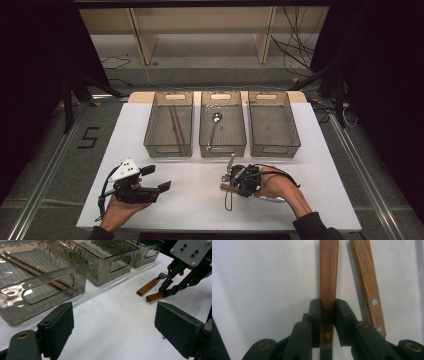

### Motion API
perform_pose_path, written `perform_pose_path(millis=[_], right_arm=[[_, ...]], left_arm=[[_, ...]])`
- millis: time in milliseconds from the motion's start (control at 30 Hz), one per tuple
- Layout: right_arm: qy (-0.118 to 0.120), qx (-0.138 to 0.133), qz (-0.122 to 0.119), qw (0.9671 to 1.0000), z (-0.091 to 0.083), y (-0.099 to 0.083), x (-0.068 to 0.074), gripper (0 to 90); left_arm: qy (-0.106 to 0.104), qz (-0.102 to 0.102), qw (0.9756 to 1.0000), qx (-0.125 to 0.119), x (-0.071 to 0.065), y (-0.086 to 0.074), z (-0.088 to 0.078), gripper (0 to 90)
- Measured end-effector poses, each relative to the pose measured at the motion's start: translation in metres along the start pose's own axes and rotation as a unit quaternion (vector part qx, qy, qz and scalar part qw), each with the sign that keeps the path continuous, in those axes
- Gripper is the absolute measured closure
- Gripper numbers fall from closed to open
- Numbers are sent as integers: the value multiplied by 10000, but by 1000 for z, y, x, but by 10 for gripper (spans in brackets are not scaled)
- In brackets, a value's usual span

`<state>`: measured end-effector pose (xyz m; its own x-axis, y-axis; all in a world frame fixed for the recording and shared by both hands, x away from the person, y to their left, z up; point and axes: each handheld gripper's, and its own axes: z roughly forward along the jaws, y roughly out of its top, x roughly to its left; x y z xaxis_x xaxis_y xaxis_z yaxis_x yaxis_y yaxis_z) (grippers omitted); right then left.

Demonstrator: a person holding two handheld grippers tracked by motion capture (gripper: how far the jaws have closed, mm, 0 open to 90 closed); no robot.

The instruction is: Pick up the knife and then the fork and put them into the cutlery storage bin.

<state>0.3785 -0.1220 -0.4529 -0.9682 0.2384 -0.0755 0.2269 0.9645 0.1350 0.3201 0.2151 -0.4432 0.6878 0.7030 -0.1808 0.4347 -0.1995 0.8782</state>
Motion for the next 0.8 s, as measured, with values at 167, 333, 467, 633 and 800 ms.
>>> perform_pose_path(millis=[167, 333, 467, 633, 800], right_arm=[[-46, -108, 15, 9999, -5, -2, -1, 769], [-67, -274, 170, 9995, -11, -5, -2, 769], [-100, -464, 316, 9984, -20, -7, -4, 772], [-114, -926, 652, 9935, -36, -10, -9, 774], [-143, -1300, 825, 9880, -49, -13, -15, 774]], left_arm=[[5, 1, 10000, -1, 0, 0, 0, 155], [6, 0, 10000, -1, 0, 0, 0, 155], [11, -1, 10000, -1, 0, 0, 0, 155], [11, -9, 10000, -10, 0, 0, 0, 155], [14, -15, 10000, -17, 1, 0, -1, 155]])
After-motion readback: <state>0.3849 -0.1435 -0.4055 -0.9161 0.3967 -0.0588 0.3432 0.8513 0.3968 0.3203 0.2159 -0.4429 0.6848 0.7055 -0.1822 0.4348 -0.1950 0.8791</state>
